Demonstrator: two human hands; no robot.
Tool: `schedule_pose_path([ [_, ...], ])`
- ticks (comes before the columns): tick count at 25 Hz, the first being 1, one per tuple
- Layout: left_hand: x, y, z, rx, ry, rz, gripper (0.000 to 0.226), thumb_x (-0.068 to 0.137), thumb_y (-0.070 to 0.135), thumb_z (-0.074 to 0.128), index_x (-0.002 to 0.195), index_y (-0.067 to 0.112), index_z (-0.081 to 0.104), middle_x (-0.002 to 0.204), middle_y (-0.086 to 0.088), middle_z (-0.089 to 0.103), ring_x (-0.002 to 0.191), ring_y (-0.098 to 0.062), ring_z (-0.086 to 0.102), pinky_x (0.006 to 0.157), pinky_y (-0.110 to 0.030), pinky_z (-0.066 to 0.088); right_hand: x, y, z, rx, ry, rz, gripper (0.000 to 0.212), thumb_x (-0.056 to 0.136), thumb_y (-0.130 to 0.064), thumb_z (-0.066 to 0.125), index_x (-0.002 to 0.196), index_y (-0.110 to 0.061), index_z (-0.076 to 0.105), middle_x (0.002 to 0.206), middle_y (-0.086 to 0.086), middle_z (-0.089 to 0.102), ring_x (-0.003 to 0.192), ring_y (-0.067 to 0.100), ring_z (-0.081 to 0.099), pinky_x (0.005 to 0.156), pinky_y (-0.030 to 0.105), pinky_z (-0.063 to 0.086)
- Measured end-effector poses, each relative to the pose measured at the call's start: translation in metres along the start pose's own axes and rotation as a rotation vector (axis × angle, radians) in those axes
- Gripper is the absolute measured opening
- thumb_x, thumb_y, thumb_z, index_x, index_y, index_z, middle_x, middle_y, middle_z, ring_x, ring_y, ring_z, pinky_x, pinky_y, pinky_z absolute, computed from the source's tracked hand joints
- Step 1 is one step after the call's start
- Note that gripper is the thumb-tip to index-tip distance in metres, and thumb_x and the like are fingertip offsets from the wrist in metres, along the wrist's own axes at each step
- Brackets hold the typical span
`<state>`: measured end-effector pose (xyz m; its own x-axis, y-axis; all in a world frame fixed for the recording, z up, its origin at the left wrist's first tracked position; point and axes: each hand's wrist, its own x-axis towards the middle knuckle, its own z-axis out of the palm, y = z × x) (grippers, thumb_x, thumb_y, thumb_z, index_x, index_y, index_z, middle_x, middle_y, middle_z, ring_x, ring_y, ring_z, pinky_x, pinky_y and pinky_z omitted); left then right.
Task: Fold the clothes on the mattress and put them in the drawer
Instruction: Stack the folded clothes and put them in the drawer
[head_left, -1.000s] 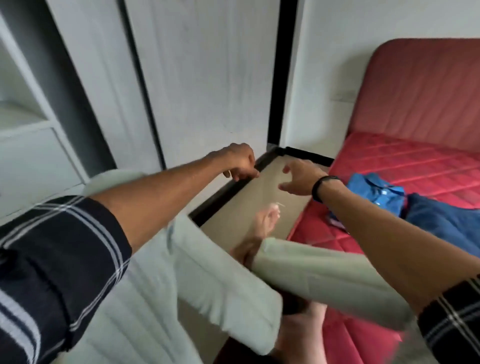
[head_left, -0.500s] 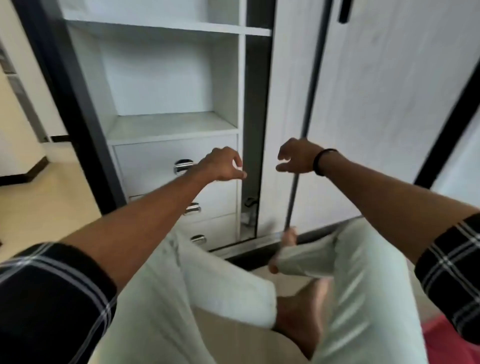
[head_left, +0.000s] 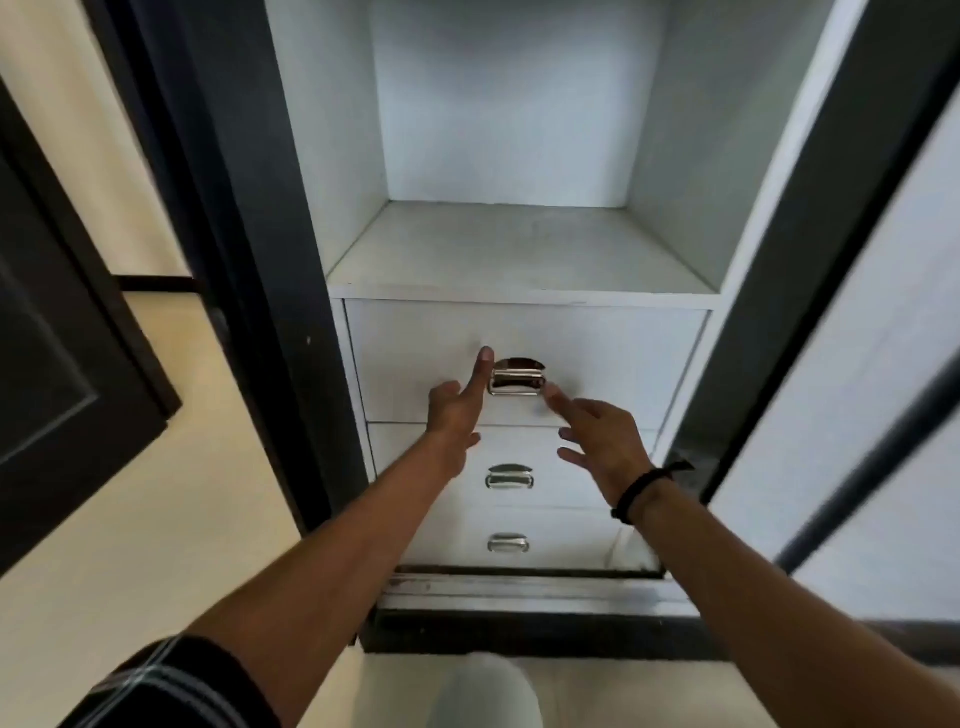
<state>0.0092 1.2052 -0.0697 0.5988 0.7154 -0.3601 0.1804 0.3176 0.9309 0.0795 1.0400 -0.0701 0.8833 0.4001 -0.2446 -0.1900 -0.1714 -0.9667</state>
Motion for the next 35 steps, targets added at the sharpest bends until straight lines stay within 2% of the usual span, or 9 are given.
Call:
schedule_pose_path([
  [3,0.048,-0.007,0.028,-0.361,0.134,-0.151,0.086,0.060,0.089,0.069,0.098,0.013,0.061,0.081,-0.006,0.058,0.076,-0.020,0.055,0.077,-0.036,0.057,0.064,-0.002,0.040,0.477,0.056,0.226,0.068,0.068,-0.064,0.086,0.098,-0.006,0.069,0.087,0.009,0.058,0.089,0.021,0.061,0.092,0.041,0.059],
  [8,0.035,0.004,0.062,-0.742,0.100,-0.327,0.078,0.065,0.079,0.077,0.103,0.011,0.066,0.107,-0.019,0.075,0.102,-0.036,0.073,0.099,-0.051,0.057,0.077,-0.023,0.068,0.821,0.067,0.445,0.076,0.070,-0.068,0.082,0.112,-0.006,0.068,0.104,0.009,0.066,0.081,0.021,0.063,0.091,0.037,0.056],
  [14,0.021,0.049,0.060,-0.609,0.183,-0.481,0.091,0.058,0.087,0.075,0.112,0.014,0.070,0.110,-0.008,0.072,0.105,-0.027,0.067,0.100,-0.044,0.055,0.061,-0.060,0.055,0.873,0.033,0.618,0.078,0.075,-0.056,0.085,0.132,-0.009,0.057,0.129,0.006,0.060,0.107,0.027,0.063,0.104,0.041,0.051],
  [18,0.008,0.064,0.054,-0.578,0.170,-0.496,0.080,0.067,0.082,0.073,0.115,0.018,0.066,0.111,-0.003,0.070,0.104,-0.023,0.064,0.101,-0.042,0.055,0.059,-0.078,0.055,0.855,0.059,0.679,0.075,0.079,-0.052,0.082,0.137,-0.013,0.056,0.109,0.003,0.062,0.084,0.020,0.057,0.075,0.030,0.051],
  [21,0.007,0.080,0.050,-0.643,0.138,-0.483,0.077,0.067,0.082,0.073,0.107,0.016,0.065,0.088,-0.003,0.069,0.074,-0.016,0.066,0.079,-0.031,0.055,0.054,-0.090,0.046,0.991,0.054,0.643,0.084,0.072,-0.048,0.088,0.139,-0.017,0.048,0.111,0.009,0.058,0.072,0.019,0.054,0.071,0.029,0.049],
  [24,0.000,0.091,0.054,-0.505,0.134,-0.481,0.119,0.040,0.091,0.078,0.132,0.018,0.057,0.087,-0.006,0.065,0.056,-0.014,0.060,0.057,-0.027,0.053,0.041,-0.097,0.036,0.950,-0.022,0.601,0.079,0.066,-0.059,0.091,0.127,-0.027,0.050,0.116,0.010,0.053,0.073,0.017,0.052,0.077,0.030,0.048],
  [29,-0.003,0.089,0.061,-0.347,0.248,-0.541,0.136,0.026,0.102,0.067,0.137,0.029,0.039,0.120,-0.008,0.060,0.090,-0.021,0.061,0.086,-0.042,0.059,0.039,-0.104,0.051,0.613,0.091,0.655,0.112,0.045,-0.089,0.080,0.136,-0.031,0.050,0.097,0.002,0.056,0.066,0.016,0.052,0.063,0.031,0.053],
  [32,-0.005,0.092,0.063,-0.353,0.256,-0.596,0.142,0.024,0.101,0.070,0.141,0.027,0.035,0.134,-0.012,0.055,0.115,-0.033,0.060,0.099,-0.055,0.052,0.037,-0.110,0.047,0.527,0.089,0.686,0.091,0.051,-0.093,0.072,0.115,-0.029,0.056,0.095,0.004,0.054,0.070,0.019,0.053,0.059,0.031,0.050],
  [35,-0.013,0.089,0.062,-0.330,0.263,-0.605,0.136,0.035,0.096,0.073,0.144,0.025,0.034,0.139,-0.013,0.053,0.122,-0.034,0.057,0.101,-0.052,0.051,0.031,-0.106,0.045,0.415,0.079,0.708,0.085,0.047,-0.095,0.073,0.099,-0.029,0.057,0.101,0.004,0.059,0.085,0.023,0.056,0.073,0.039,0.052],
])
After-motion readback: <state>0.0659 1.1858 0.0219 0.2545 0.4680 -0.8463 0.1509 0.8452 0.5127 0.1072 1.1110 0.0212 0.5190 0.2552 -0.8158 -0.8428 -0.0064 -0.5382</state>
